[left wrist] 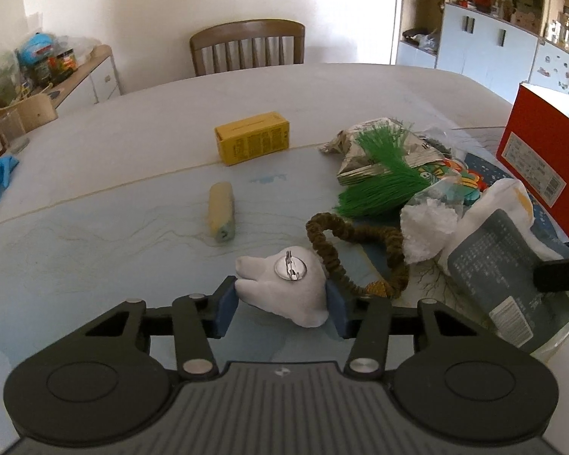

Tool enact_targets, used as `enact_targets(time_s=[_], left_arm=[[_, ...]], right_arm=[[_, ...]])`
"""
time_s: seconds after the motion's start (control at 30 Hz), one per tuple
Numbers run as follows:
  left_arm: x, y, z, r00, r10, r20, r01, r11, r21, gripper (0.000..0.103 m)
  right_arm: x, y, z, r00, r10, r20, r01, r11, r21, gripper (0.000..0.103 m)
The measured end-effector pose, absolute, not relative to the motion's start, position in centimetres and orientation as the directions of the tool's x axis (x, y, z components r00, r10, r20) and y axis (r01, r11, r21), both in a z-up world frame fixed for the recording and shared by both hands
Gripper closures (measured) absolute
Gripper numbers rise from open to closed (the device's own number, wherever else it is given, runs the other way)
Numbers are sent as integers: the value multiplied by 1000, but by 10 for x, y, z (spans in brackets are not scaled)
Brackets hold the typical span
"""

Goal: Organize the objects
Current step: 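Grasp the white tooth plush with the left tool while the right tool grasps the grey snack bag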

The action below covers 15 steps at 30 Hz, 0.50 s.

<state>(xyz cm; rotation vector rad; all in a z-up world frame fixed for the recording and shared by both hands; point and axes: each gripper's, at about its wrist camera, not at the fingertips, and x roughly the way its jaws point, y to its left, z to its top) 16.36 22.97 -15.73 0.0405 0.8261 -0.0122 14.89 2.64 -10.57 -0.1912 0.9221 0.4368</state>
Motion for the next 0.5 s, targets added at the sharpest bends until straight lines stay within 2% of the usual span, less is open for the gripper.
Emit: enact_targets(time_s=[0.2,0.5], left_arm=[[149,231,-143,673,4,-740,6,1000,10,54],[132,199,-96,707,-17,-707,31,999,8,54]], right_arm=[[144,17,-90,545,305,-781,-446,894,39,98],[134,-15,-58,581,379,-720,-459,883,94,99]])
